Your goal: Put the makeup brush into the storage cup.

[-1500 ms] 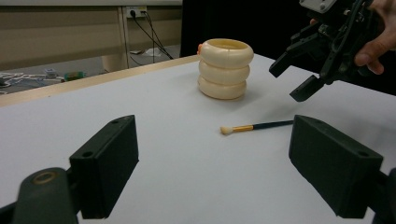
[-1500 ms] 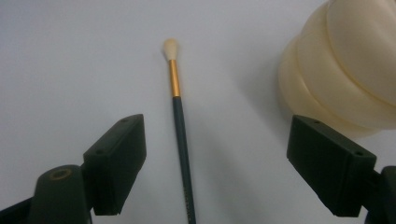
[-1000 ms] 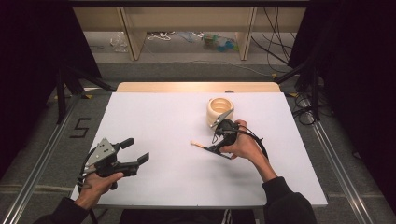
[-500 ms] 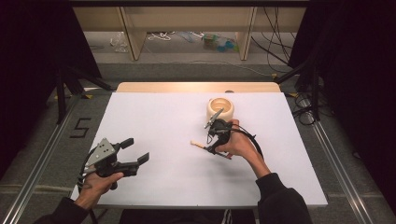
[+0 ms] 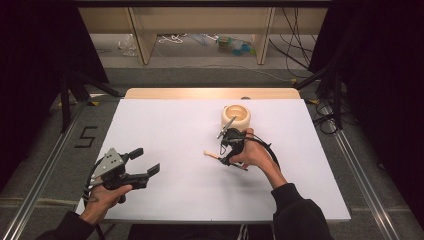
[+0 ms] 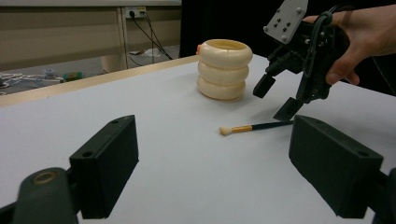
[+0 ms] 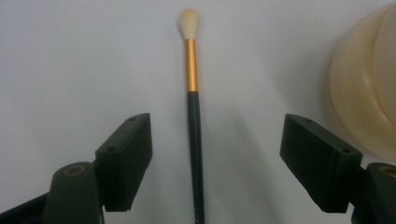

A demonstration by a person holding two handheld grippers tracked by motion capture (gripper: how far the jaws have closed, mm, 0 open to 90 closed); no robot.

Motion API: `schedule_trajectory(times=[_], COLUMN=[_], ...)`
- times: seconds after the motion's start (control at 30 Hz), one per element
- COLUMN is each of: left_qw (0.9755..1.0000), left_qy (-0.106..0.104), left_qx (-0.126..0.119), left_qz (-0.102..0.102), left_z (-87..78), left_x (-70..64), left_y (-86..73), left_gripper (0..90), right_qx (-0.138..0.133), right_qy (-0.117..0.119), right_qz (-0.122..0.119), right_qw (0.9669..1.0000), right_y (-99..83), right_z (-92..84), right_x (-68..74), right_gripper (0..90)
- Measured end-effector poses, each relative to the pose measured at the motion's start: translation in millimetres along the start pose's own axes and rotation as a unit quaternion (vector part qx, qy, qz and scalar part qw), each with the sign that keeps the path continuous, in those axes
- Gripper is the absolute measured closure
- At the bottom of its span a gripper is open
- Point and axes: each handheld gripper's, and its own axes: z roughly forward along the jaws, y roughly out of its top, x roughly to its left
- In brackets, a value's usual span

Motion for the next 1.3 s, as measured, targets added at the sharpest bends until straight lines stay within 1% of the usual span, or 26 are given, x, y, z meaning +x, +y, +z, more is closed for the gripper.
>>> schedule_trajectory(times=[0.17, 0.27, 0.43, 0.5, 0.6, 0.7, 0.9, 1.1, 1.13, 1.3], left_qw=[1.0000, 1.0000, 1.0000, 1.0000, 1.0000, 1.0000, 1.0000, 1.0000, 1.0000, 1.0000], left_qy=[0.000, 0.000, -0.001, -0.001, -0.001, -0.001, -0.001, -0.001, -0.001, -0.001], left_qx=[0.000, 0.000, 0.000, 0.000, 0.000, 0.000, 0.000, 0.000, 0.000, -0.001], left_qz=[0.000, 0.000, -0.001, -0.001, -0.001, -0.001, -0.002, -0.001, -0.001, -0.001], left_z=[-0.1, 0.1, 0.3, 0.2, 0.2, 0.2, 0.4, 0.2, 0.2, 0.0], left_x=[-0.1, 0.0, 0.0, 0.1, 0.2, 0.2, 0.1, 0.2, 0.2, 0.2], left_y=[0.0, 0.0, -0.1, -0.1, -0.1, -0.1, -0.1, -0.1, 0.0, 0.1], left_gripper=[15.4, 15.5, 15.5, 15.5, 15.4, 15.5, 15.5, 15.5, 15.5, 15.5], right_qx=[0.008, 0.013, 0.021, 0.024, 0.031, 0.035, 0.048, 0.051, 0.057, 0.060], right_qy=[0.004, 0.008, 0.005, 0.008, 0.010, 0.013, 0.016, 0.019, 0.021, 0.024], right_qz=[0.003, -0.001, -0.001, -0.006, -0.004, -0.010, -0.008, -0.010, -0.007, -0.006], right_qw=[1.0000, 0.9999, 0.9998, 0.9997, 0.9995, 0.9993, 0.9987, 0.9984, 0.9981, 0.9979], right_y=[0.6, 1.0, 2.6, 3.8, 5.9, 7.5, 10.1, 11.8, 12.3, 13.0], right_z=[2.6, 4.6, 6.8, 7.6, 9.0, 11.3, 15.1, 16.2, 16.1, 18.6], right_x=[-0.2, -1.1, -1.5, -2.1, -0.9, -1.0, 0.0, -0.5, -0.2, -1.2], right_gripper=[27.6, 28.3, 29.0, 29.7, 30.9, 32.5, 35.6, 37.6, 37.9, 40.0])
